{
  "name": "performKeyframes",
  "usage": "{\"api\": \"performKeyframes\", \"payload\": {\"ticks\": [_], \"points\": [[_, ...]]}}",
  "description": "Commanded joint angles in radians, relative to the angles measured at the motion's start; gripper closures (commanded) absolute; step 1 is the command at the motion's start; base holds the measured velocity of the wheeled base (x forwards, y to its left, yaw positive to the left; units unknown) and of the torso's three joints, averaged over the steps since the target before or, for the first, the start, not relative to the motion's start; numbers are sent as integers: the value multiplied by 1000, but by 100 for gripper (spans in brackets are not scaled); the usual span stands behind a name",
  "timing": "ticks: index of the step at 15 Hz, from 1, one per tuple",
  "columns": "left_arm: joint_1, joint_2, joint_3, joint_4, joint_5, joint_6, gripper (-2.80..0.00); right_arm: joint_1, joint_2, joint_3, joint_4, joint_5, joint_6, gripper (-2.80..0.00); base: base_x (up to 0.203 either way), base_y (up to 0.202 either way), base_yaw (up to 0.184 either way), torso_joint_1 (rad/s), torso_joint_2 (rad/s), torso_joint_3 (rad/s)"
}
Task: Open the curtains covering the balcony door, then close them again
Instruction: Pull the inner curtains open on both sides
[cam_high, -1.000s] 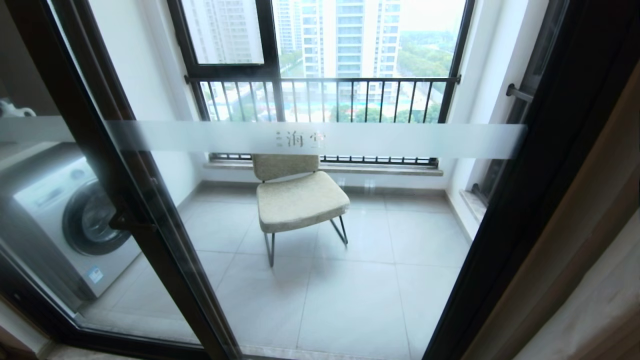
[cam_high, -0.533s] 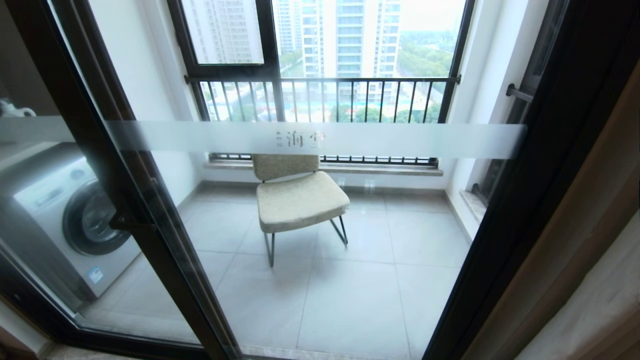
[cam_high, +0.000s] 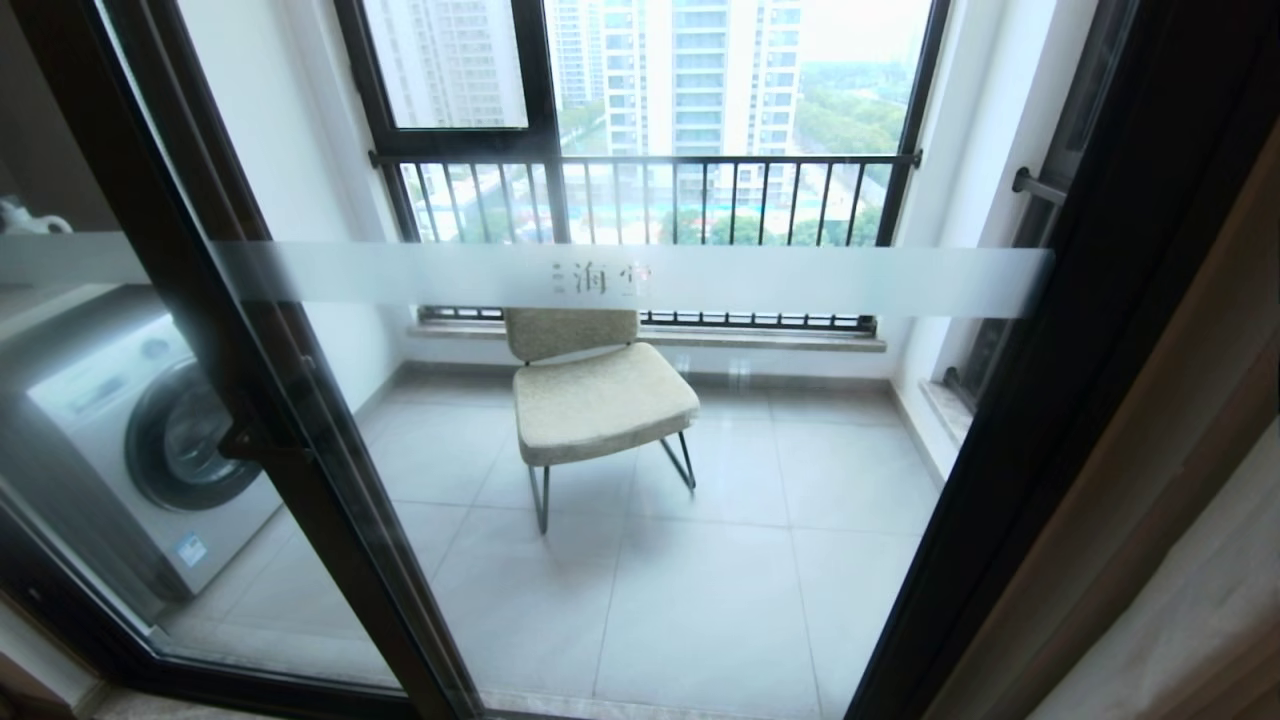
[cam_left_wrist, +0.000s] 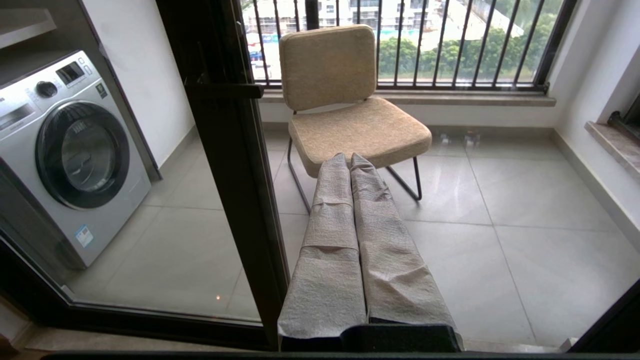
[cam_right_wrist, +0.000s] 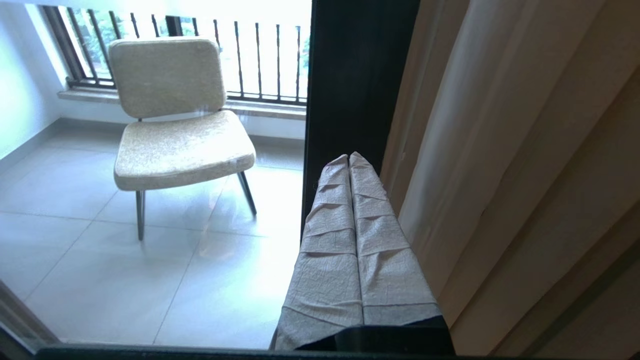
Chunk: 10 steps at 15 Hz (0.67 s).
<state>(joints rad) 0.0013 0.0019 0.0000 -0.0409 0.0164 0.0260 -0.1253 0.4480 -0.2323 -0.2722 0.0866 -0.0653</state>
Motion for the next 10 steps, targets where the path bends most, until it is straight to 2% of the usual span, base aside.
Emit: {"api": "performKeyframes", "payload": {"ticks": [1,5,8,10], "points": [[0,0,0,-1,0,0,0,38,-50,43,4,0,2,0,0,0,0,0,0,0],[0,0,0,-1,0,0,0,76,-193,148,96,-1,1,0,0,0,0,0,0,0],[0,0,0,-1,0,0,0,109,-294,217,115,0,1,0,0,0,0,0,0,0],[0,0,0,-1,0,0,0,119,-378,212,226,0,1,0,0,0,0,0,0,0]]}}
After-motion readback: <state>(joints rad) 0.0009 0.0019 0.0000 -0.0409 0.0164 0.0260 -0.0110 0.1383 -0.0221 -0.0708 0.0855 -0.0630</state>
